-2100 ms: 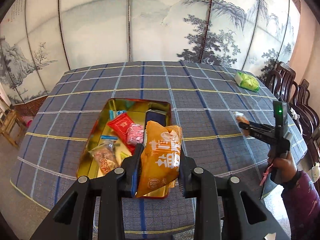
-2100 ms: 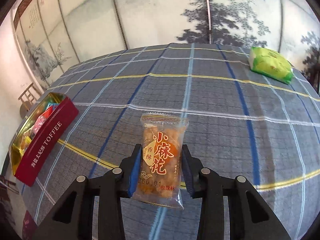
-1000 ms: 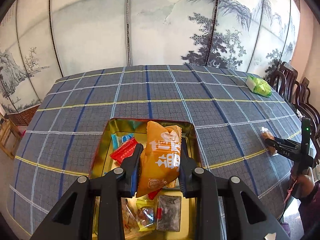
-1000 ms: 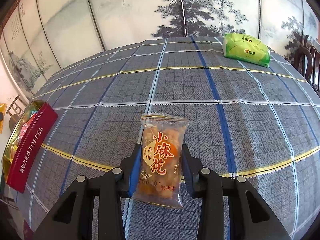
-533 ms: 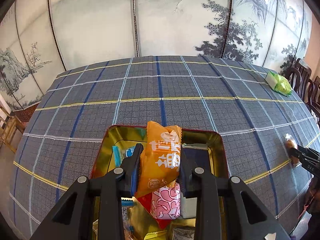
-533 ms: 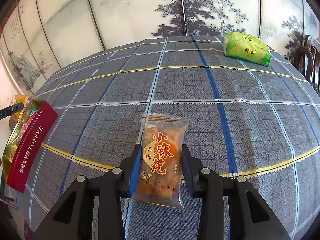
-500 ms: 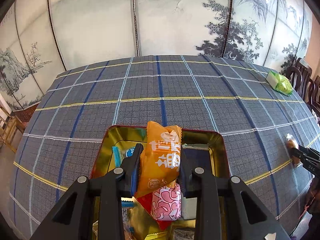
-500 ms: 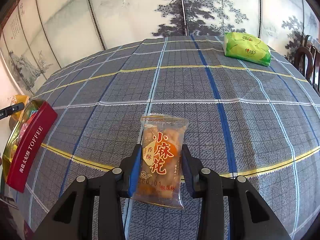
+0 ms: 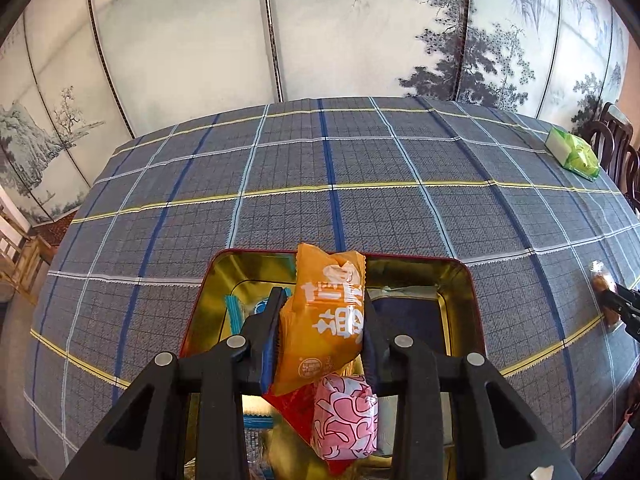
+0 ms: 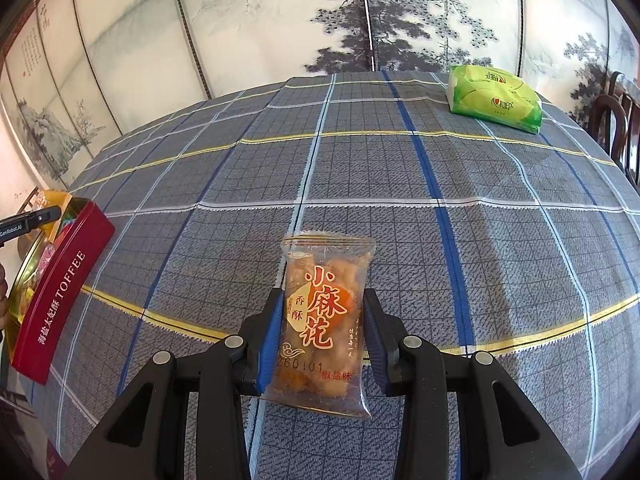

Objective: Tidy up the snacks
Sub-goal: 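Lower the orange packet into the tin and open the left tool while the right holds the clear bag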

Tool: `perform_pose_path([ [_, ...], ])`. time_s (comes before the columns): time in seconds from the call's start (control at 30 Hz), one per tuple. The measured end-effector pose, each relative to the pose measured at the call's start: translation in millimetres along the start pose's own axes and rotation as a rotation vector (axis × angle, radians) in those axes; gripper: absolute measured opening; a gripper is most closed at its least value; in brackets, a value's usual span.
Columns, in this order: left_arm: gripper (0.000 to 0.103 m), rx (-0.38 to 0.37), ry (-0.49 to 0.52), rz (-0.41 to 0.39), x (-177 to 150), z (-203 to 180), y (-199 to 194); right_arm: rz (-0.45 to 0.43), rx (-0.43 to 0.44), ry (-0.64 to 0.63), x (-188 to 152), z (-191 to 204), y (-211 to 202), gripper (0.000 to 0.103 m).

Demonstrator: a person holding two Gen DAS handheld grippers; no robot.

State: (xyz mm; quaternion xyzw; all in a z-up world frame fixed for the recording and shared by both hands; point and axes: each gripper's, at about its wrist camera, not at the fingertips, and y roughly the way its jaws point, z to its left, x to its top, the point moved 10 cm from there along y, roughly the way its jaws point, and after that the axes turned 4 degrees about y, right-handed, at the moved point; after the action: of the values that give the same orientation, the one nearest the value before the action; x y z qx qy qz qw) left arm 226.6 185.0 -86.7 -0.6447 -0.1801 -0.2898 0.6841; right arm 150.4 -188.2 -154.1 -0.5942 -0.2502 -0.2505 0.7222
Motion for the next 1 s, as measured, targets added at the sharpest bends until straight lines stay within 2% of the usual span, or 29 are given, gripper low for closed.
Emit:
perform_pose_path([
  [0.6, 0.039, 0.037, 0.026, -0.009, -2.7, -0.4, -0.1, 0.000, -0.001, -0.002, -0.3, 0.2, 0.4, 0.040],
  [0.67, 0.043, 0.047, 0.026, -0.016, -2.3, 0.6, -3.6, 0.000, -0.001, -0.002, -0.3, 0.1, 0.4, 0.040],
  [0.73, 0.056, 0.072, 0.032, -0.033, -1.0, 2.2, -9.4, 0.000, -0.002, -0.002, -0.3, 0.3, 0.2, 0.040],
  [0.8, 0.063, 0.101, 0.037, -0.053, 0.2, 3.3, -17.5, 0.000, -0.003, -0.003, -0.3, 0.1, 0.4, 0.040],
  [1.0, 0.071, 0.143, 0.040, -0.117, -2.0, -1.0, -56.4, 0.001, -0.001, -0.007, -0.4, 1.1, 0.8, 0.040],
])
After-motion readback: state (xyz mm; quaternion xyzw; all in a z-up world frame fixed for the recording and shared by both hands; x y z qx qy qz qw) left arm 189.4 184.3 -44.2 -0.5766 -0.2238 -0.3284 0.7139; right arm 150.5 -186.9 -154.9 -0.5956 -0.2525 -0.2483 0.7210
